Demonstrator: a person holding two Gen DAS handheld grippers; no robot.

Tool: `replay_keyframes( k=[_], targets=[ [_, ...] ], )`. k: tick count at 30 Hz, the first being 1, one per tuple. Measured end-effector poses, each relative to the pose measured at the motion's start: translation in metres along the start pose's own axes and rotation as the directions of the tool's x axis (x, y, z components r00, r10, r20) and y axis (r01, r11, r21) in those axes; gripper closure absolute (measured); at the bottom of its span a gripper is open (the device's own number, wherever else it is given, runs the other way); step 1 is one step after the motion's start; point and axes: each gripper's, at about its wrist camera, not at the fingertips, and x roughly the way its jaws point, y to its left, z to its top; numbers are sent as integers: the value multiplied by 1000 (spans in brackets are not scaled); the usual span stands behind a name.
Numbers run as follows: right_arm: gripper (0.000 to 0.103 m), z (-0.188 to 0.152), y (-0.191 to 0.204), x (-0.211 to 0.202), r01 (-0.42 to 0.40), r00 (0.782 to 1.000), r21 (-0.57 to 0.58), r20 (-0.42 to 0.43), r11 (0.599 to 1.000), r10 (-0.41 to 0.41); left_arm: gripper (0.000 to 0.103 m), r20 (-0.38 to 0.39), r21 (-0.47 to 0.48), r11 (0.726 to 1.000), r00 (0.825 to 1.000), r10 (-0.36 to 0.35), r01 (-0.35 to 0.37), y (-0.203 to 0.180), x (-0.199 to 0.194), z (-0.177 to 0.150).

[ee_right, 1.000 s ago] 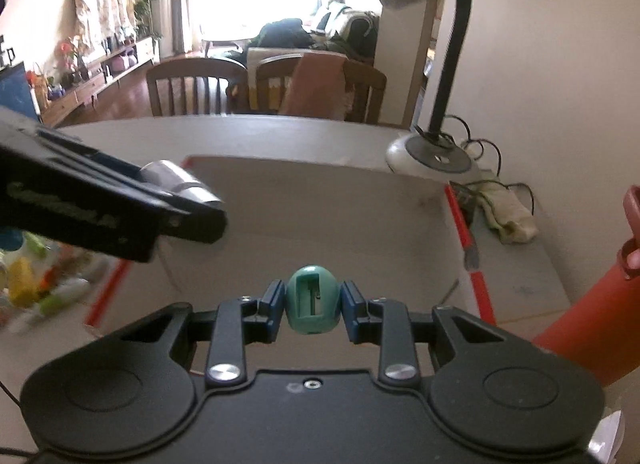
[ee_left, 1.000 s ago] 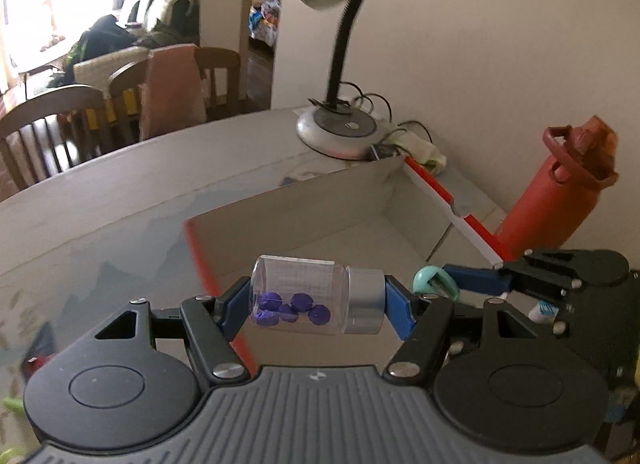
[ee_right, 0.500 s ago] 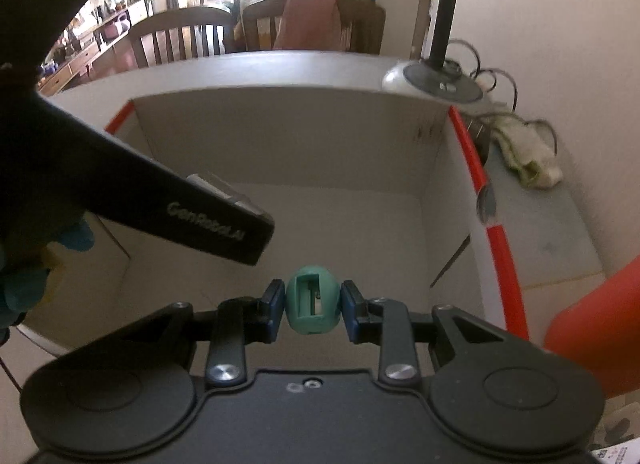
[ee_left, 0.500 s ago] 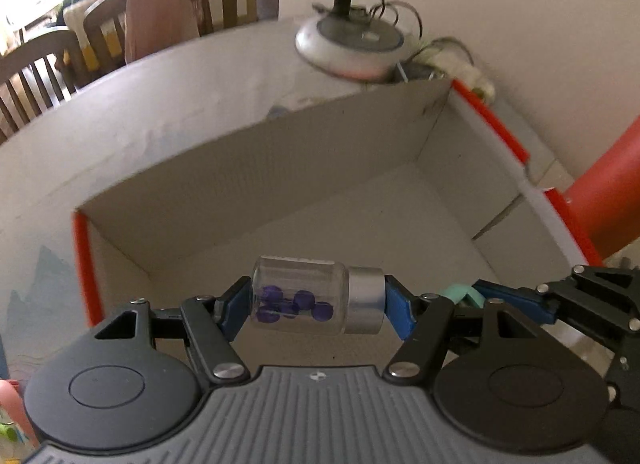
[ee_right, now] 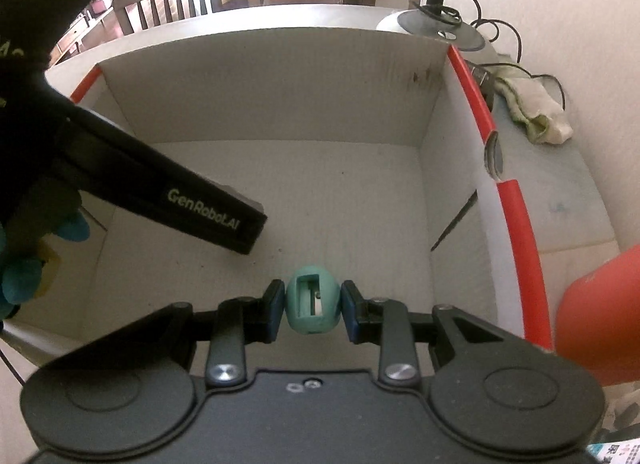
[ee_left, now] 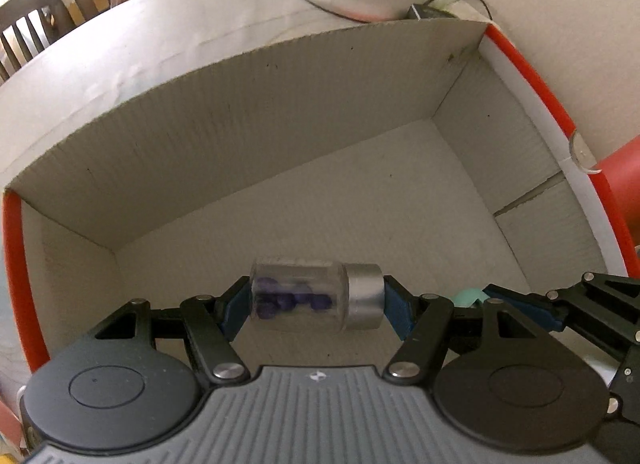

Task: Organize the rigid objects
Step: 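Carry both items over the red box and open both tools to drop them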

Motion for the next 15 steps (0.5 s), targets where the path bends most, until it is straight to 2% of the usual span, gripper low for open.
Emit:
replay_keyframes(
  k=[10,15],
  targets=[
    [64,1,-9,-1,-19,1000,48,0,999,19,35,-19,-50,999,1000,-6,5,11,-3,1],
    [51,-1,-6,-10,-23,999,38,25,999,22,34,8,-50,999,1000,4,-3,12,-15,1]
  ],
)
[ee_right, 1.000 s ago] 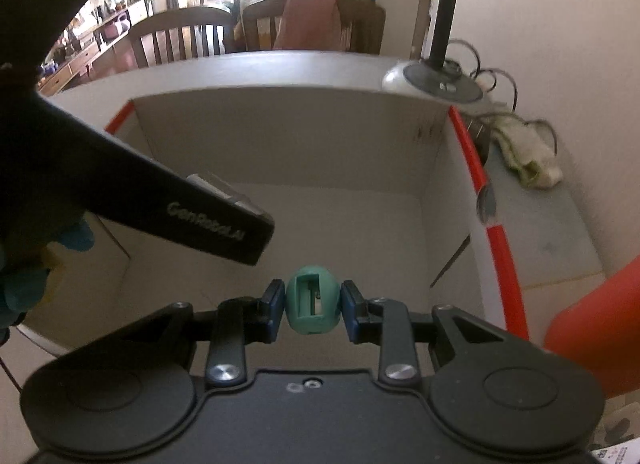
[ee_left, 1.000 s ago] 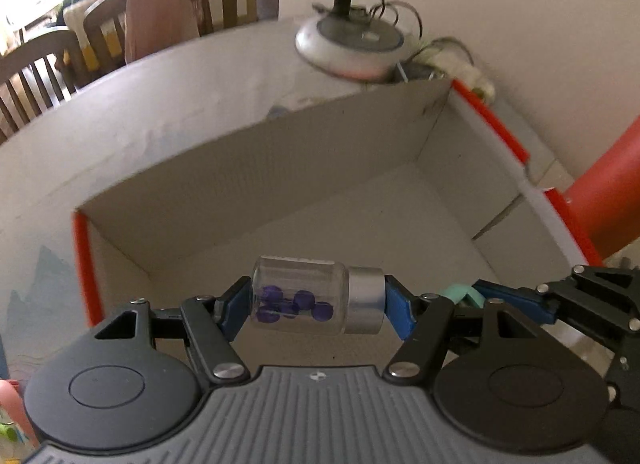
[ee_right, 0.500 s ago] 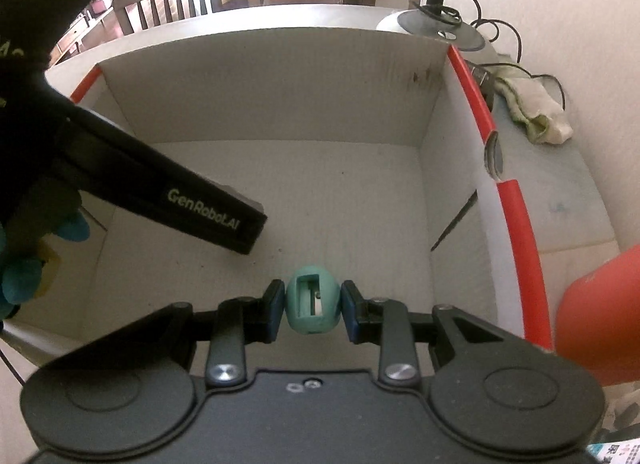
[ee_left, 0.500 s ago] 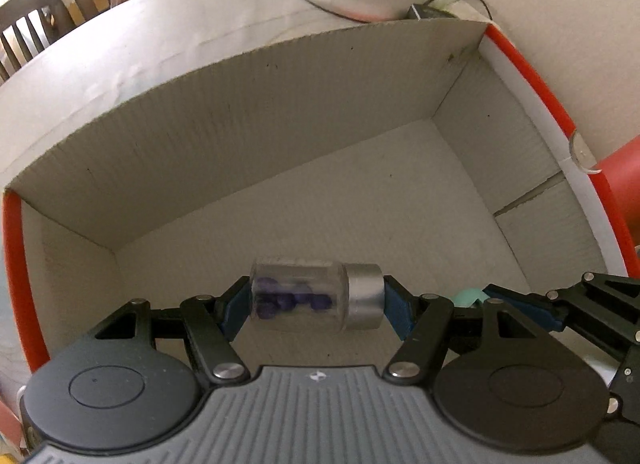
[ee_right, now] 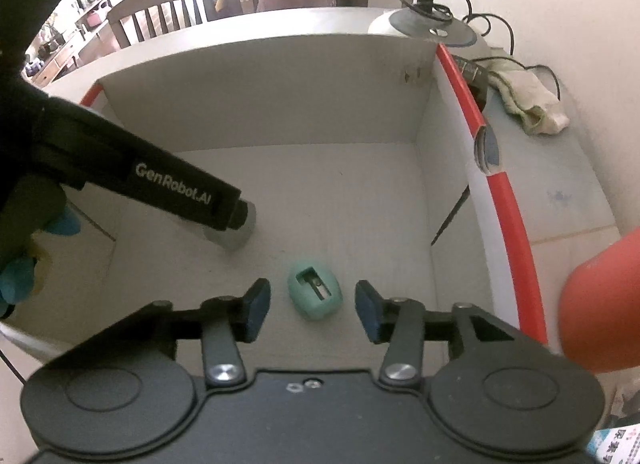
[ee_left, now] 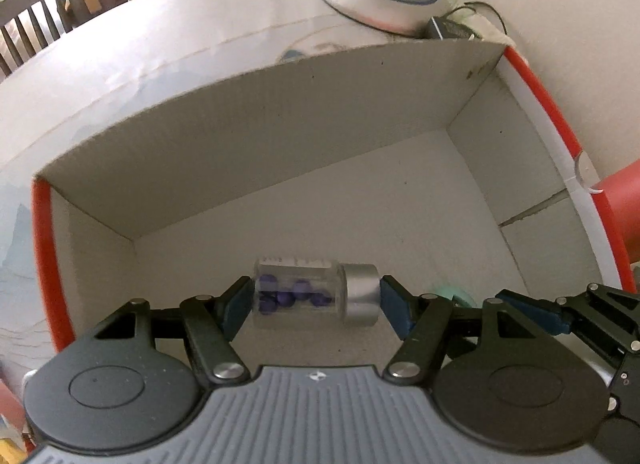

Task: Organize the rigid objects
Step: 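Lift both tools out of the box and return over the item cluster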

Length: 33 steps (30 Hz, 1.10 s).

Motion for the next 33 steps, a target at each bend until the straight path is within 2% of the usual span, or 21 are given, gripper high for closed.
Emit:
replay_keyframes(
  k=[5,8,15,20,33],
  targets=[
    [46,0,2,-12,-8,999,5,32,1000,8,34,43,9,1000,999,3,-4,-3,-17,-4],
    [38,0,5,-22,-9,998,-1,62,1000,9,34,72,10,1000,997,2,-2,-2,-28,-6],
    [35,-1,11,-43,-27,994,1,108,1000,26,34,158,12,1000,987,-13,11,2,-61,-23],
    [27,-3,18,-60,-52,987,-1,154,999,51,34,216,11,999,976,-33,31,4,-86,-38],
    [23,-18,45,-104,-119,967,-22,225,993,121,34,353,26,999,934,-50,44,13,-155,-91]
  ],
)
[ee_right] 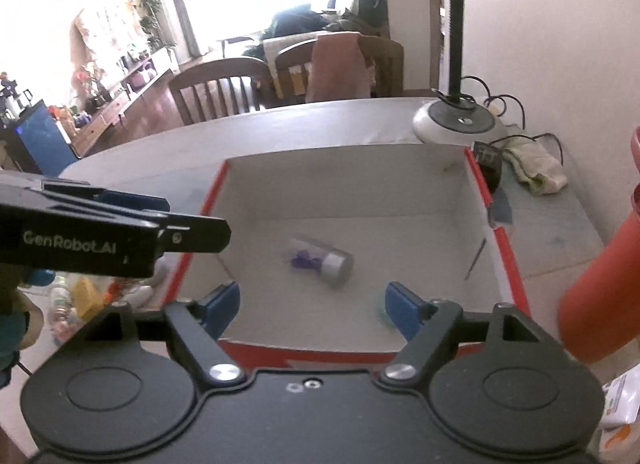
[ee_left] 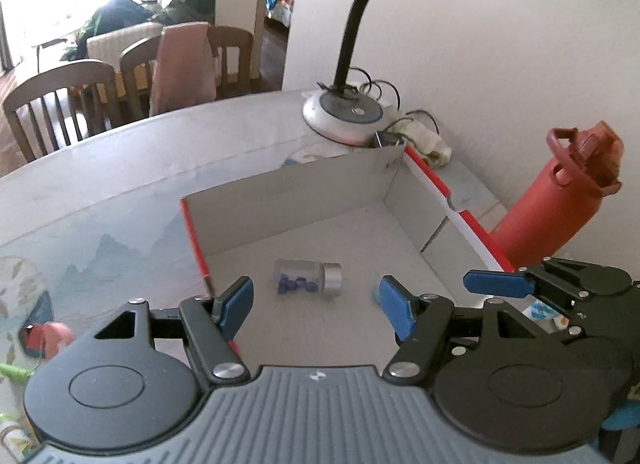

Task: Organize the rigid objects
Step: 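Lift both tools out of the box and return over the item cluster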

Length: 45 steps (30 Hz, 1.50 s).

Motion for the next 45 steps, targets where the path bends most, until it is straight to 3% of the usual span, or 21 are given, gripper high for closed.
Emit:
replay_keyframes(
  k=[12,23,36,42,45],
  targets=[
    [16,-18,58,-22,-48,997,-33,53,998,50,29,119,26,999,992,43,-46,28,-68,-54],
    [8,-40,126,-25,-98,989,-17,109,995,99,27,187,-3,998,981,58,-58,83,-125,-100],
    [7,-74,214,-15,-120,989,-73,81,990,126,21,216,-77,997,976,38,-21,169,-168,-146],
    [7,-85,243,-6,-126,991,-30,46,992,128,20,221,-82,997,975,33,-15,202,-177,-163],
    [7,-86,254,-2,-140,990,-8,34,990,140,11,222,-79,997,975,18,0,215,-179,-170]
  ],
)
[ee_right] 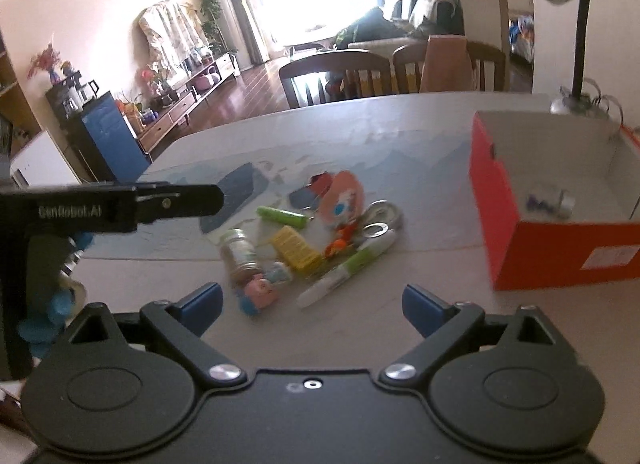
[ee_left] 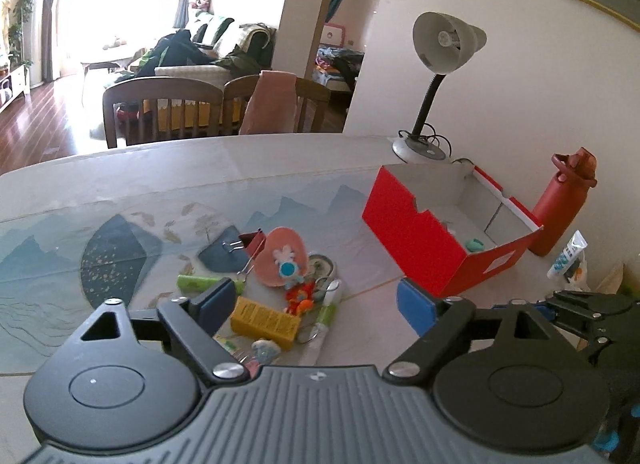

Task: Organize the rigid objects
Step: 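Lift both tools out of the box and return over the item cluster, then grasp the green-lid toothpick jar with the left tool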

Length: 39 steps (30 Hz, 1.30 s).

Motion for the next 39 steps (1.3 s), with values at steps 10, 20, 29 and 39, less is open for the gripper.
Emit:
replay_keyframes(
  k=[10,20,29,39],
  targets=[
    [7,-8,38,30,-34,997,-98,-75,995,27,0,4,-36,999,1000,22,-22,34,6,-24],
    [8,-14,57,64,-43,991,-160,-133,986,22,0,-123,-117,989,989,79,-93,78,41,-47],
    [15,-11,70,105,-51,984,-179,-179,982,18,0,-176,-123,976,972,156,-179,93,78,-44],
    [24,-9,73,144,-39,977,-141,-212,989,8,0,-245,-155,957,948,204,-246,97,111,-42]
  ],
)
